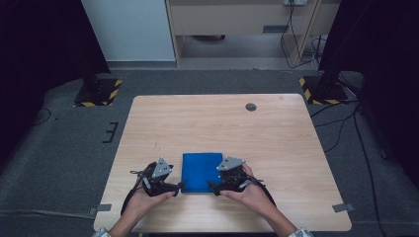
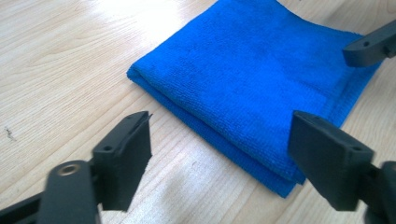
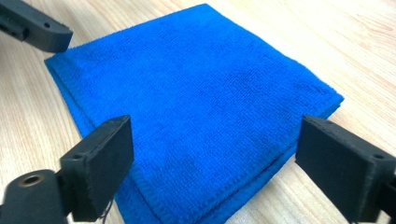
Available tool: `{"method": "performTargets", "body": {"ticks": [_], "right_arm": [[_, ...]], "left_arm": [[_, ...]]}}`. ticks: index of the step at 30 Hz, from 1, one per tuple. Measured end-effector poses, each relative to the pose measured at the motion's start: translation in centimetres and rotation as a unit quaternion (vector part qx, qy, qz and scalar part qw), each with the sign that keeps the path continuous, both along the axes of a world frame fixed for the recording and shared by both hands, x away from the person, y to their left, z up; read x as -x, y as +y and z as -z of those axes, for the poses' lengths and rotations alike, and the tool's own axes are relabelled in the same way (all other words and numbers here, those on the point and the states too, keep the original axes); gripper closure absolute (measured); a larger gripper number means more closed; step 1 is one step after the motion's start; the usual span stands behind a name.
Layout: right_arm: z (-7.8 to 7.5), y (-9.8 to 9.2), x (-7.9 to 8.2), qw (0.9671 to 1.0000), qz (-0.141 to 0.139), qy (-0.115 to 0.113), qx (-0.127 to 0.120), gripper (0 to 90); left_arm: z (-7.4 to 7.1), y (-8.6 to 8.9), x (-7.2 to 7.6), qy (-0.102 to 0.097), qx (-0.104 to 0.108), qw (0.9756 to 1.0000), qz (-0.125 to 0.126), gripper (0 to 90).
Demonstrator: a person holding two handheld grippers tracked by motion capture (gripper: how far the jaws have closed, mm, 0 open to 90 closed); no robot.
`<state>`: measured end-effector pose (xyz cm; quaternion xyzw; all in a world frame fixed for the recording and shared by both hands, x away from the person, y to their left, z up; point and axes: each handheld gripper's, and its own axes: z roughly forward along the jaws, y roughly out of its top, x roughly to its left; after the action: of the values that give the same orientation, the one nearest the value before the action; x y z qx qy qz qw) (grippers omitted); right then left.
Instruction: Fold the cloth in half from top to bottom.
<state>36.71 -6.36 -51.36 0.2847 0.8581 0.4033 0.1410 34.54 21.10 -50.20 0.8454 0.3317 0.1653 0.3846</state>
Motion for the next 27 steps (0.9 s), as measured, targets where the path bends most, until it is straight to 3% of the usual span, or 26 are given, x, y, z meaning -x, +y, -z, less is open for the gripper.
{"method": "performTargets", "body": {"ticks": [14, 27], "right_arm": [[-1.4, -0.9, -1.9, 0.9996, 0.028, -0.002, -0.009, 9.3], [-4.0, -1.3, -5.1, 0.9983, 0.052, -0.009, -0.025, 8.8]], "left_arm": [[-0.8, 0.2, -1.7, -0.003, 0.018, 0.9996, -0.019, 9.4], [-3.1, -0.8, -5.3, -0.014, 0.021, 0.9992, -0.031, 7.4]]}}
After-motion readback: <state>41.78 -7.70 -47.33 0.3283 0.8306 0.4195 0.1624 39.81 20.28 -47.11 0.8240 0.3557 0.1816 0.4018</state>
